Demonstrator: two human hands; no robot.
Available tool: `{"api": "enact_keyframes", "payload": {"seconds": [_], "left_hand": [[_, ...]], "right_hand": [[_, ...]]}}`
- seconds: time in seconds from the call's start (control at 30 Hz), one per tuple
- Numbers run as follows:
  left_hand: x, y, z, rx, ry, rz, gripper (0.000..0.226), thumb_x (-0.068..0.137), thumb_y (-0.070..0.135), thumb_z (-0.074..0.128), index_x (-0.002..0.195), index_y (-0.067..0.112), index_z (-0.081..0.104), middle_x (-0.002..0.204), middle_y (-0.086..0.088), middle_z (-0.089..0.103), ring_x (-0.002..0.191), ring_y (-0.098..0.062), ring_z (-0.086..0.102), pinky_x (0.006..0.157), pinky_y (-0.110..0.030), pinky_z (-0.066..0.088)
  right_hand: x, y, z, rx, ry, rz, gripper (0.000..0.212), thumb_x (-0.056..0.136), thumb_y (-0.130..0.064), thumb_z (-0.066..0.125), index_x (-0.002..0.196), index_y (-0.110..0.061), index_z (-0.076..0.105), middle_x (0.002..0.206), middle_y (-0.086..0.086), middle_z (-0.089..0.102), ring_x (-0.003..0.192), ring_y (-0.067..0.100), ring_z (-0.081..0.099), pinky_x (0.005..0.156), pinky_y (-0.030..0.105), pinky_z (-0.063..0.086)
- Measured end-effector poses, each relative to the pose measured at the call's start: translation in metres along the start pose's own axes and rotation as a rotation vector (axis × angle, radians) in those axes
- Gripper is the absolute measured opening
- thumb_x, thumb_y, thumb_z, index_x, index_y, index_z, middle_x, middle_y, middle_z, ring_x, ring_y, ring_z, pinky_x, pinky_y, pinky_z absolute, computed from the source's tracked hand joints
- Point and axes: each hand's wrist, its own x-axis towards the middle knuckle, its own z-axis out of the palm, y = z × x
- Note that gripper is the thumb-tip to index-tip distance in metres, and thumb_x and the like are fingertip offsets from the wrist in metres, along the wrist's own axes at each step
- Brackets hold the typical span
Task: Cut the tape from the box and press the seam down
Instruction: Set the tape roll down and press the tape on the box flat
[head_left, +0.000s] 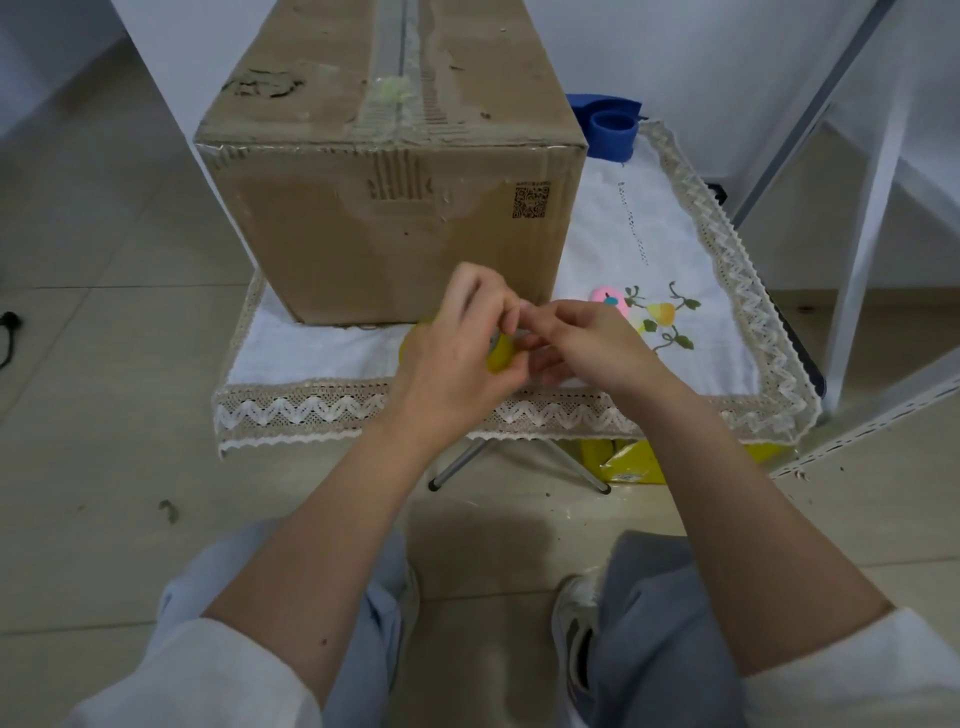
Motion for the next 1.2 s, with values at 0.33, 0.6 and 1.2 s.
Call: {"api": "enact_keyframes", "payload": {"seconds": [0.33, 0.6, 1.2], "left_hand": [[-0.008, -0.004, 0.012, 0.218, -0.201, -0.026, 0.041, 0.062, 0.032, 0.075, 0.085, 0.02, 0.044, 0.088, 0.007, 0.044, 0.068, -0.018, 0.04, 0.069, -0.032, 0.035], [-0.005, -0.005, -0.004, -0.148, 0.208, -0.34, 0.019, 0.08, 0.023, 0.067, 0.079, 0.017, 0.05, 0.078, 0.0, 0.057, 0.07, -0.016, 0.054, 0.067, -0.034, 0.044], [0.011, -0.071, -0.049, -0.585, 0.604, -0.892, 0.08, 0.07, 0.016, 0.071, 0.144, 0.019, 0.039, 0.134, 0.002, 0.059, 0.117, -0.011, 0.06, 0.098, -0.027, 0.051]], "right_hand": [[0.005, 0.004, -0.002, -0.03, 0.058, -0.031, 0.013, 0.095, -0.025, 0.062, 0.098, -0.014, 0.069, 0.086, 0.004, 0.07, 0.078, 0.014, 0.069, 0.069, 0.025, 0.06], [0.007, 0.001, 0.002, 0.068, 0.051, -0.029, 0.01, 0.096, -0.019, 0.063, 0.097, -0.01, 0.066, 0.084, 0.005, 0.069, 0.068, 0.013, 0.068, 0.06, 0.021, 0.061], [0.02, -0.012, 0.015, 0.061, 0.396, -0.316, 0.039, 0.089, -0.015, 0.069, 0.126, -0.024, 0.058, 0.12, -0.01, 0.064, 0.113, 0.011, 0.061, 0.097, 0.034, 0.053]]}}
